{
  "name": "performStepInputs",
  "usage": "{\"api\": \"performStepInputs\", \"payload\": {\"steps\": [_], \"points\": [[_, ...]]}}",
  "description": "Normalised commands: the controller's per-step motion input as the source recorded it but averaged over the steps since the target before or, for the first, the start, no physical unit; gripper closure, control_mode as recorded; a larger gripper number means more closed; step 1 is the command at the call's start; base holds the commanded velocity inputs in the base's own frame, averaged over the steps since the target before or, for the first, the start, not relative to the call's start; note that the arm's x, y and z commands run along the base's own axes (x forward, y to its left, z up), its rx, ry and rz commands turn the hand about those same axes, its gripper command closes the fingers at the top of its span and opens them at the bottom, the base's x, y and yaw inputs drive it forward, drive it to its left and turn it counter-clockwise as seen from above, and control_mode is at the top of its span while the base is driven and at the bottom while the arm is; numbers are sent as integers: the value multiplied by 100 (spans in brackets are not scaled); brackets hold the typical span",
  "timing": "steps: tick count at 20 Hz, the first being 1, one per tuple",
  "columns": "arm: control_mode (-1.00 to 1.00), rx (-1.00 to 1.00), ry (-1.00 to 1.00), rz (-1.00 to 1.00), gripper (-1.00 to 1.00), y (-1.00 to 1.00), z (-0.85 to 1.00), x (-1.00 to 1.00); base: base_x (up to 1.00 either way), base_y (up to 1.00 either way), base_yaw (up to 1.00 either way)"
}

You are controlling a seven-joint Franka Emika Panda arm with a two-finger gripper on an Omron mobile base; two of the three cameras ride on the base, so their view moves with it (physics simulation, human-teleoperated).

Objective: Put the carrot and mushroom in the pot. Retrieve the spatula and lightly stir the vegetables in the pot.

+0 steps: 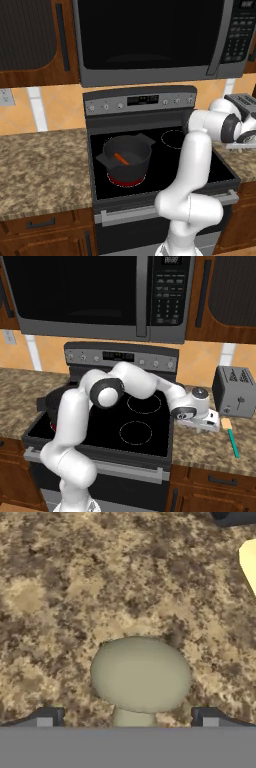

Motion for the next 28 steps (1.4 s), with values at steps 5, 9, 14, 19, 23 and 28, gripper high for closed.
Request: {"api": "performStepInputs", "payload": {"steps": [5,9,14,19,23,28], "points": [[-100,0,0,0,-100,-17,-19,14,0,0,0],[-100,0,0,0,100,0,-26,0,0,0,0],[-100,0,0,0,100,0,-24,0,0,0,0],[-100,7,1,0,100,29,10,-57,0,0,0],[-100,9,-6,0,100,64,35,-81,0,0,0],[-100,3,-13,0,100,93,54,-60,0,0,0]]}}
